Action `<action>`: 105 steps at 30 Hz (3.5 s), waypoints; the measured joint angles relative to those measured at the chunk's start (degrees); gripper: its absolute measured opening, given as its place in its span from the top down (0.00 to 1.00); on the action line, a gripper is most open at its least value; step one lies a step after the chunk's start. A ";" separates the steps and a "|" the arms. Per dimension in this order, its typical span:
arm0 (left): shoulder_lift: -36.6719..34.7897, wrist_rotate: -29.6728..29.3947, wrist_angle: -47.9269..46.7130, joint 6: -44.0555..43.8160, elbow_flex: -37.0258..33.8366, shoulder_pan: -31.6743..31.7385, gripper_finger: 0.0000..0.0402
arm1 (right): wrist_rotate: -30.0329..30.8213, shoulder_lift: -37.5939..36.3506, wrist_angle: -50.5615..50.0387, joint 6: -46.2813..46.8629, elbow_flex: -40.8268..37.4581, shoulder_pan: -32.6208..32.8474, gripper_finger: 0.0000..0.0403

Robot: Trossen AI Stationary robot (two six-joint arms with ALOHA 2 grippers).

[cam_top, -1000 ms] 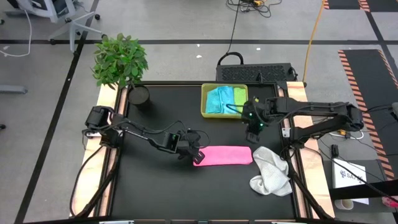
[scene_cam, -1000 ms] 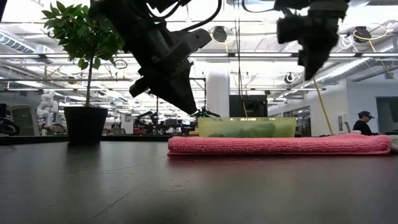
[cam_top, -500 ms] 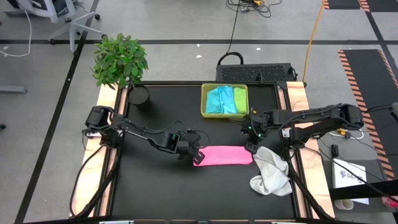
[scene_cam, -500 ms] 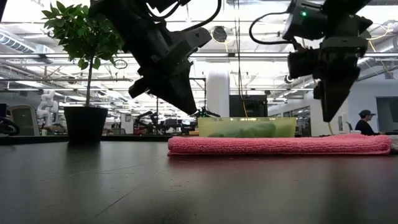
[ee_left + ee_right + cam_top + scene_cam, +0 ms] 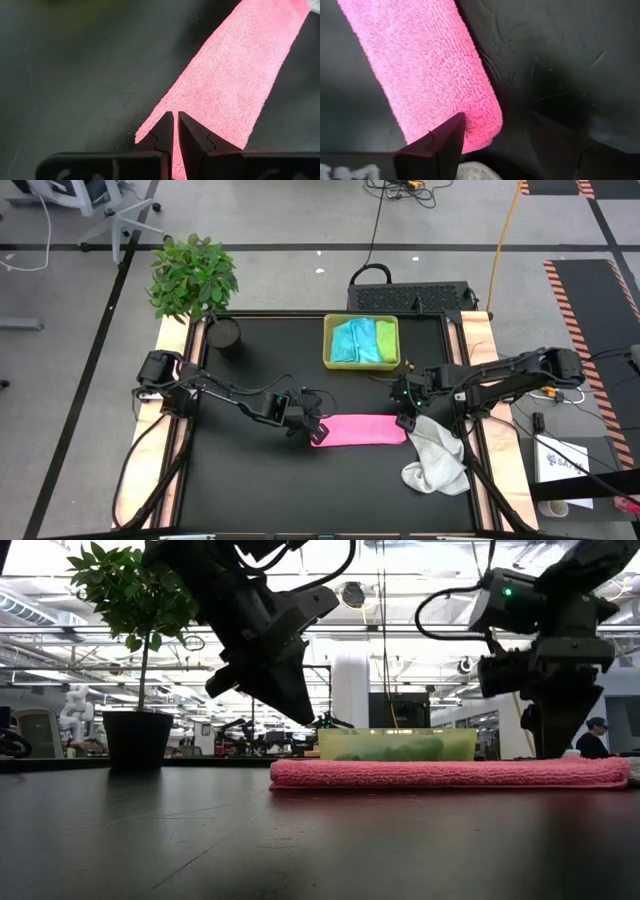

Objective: Fold microfiber towels
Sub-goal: Fold the pink microfiber cloth

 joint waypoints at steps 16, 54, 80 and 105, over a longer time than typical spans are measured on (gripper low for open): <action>0.00 3.87 -2.53 -0.89 0.00 0.00 0.94 | 0.08 -0.22 7.37 1.00 -5.00 -0.02 0.47; 8.94 13.75 11.68 -4.74 -2.66 -2.01 0.94 | 1.43 -0.07 13.96 8.97 -7.11 0.00 0.99; 9.33 13.68 16.01 -0.74 -2.93 -1.07 0.94 | 1.68 -16.37 3.66 11.43 -4.73 -3.82 1.00; 9.38 12.09 18.11 0.07 -2.97 1.26 0.94 | -4.57 9.10 41.04 26.03 6.83 2.22 1.00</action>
